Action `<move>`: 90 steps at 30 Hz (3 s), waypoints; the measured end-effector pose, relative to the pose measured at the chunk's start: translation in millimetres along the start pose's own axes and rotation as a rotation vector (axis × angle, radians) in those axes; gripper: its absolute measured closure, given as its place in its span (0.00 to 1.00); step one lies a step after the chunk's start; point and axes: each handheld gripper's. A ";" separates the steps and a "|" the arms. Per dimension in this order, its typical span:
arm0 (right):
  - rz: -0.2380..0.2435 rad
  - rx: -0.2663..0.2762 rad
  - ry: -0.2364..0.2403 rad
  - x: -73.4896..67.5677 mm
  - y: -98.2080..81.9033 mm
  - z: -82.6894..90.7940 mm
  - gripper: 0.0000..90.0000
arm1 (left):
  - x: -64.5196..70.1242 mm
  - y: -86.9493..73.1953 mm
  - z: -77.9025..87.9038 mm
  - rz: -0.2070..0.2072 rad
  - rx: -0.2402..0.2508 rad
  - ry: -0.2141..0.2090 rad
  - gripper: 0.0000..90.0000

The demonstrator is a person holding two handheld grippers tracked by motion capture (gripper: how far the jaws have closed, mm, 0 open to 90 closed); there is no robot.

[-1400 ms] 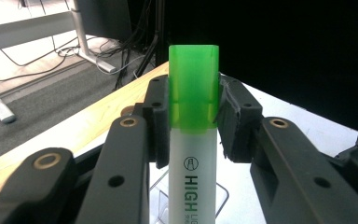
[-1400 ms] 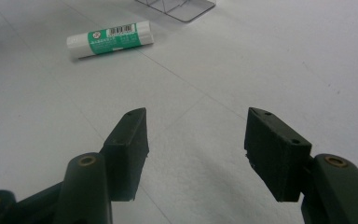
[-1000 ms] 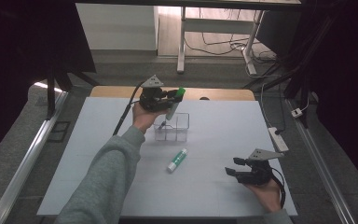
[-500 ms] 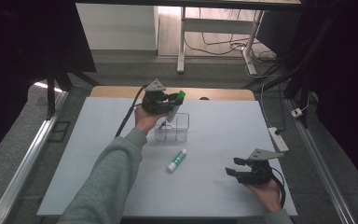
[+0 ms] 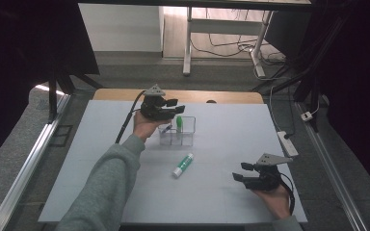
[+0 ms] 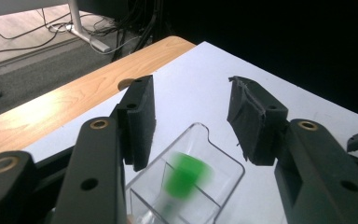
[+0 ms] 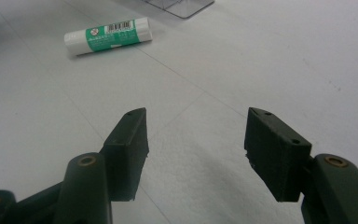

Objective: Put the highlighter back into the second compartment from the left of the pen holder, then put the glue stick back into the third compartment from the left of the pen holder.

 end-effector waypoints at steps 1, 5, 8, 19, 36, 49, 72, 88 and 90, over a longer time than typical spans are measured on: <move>0.001 0.004 0.002 -0.1 0.1 0.0 0.44 | 0.5 -0.3 2.3 0.001 -0.006 -0.003 0.56; 0.001 0.008 0.000 -0.6 0.7 0.8 0.44 | 4.7 -3.0 13.8 -0.020 -0.021 0.000 0.54; 0.000 0.008 0.000 -0.6 0.7 0.6 0.44 | 8.7 -5.7 24.7 -0.039 -0.022 0.001 0.54; 0.002 0.004 -0.002 -1.1 1.1 0.1 0.44 | 20.4 -25.4 67.4 -0.082 -0.032 0.020 0.52; 0.001 0.007 0.002 -0.6 0.7 0.4 0.44 | 24.3 -96.0 111.6 -0.102 -0.095 0.120 0.49; 0.003 -0.003 -0.002 -1.3 1.2 -0.5 0.44 | 26.8 -146.0 132.6 -0.103 -0.141 0.169 0.47; 0.048 0.032 0.021 -4.8 3.9 0.2 0.44 | 15.7 -179.9 148.5 -0.065 -0.193 0.216 0.43; 0.105 0.033 0.061 -11.2 11.0 -5.3 0.43 | 12.4 -186.3 155.3 -0.037 -0.196 0.224 0.42; 0.115 0.029 0.063 -12.1 12.4 -6.0 0.42 | 12.1 -186.3 155.0 -0.035 -0.195 0.224 0.42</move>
Point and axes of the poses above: each handheld gripper's, and its own axes: z roughly backward along the jaws, y roughly out of its top, x roughly to its right, and after that the axes turned 15 degrees about z, right-handed
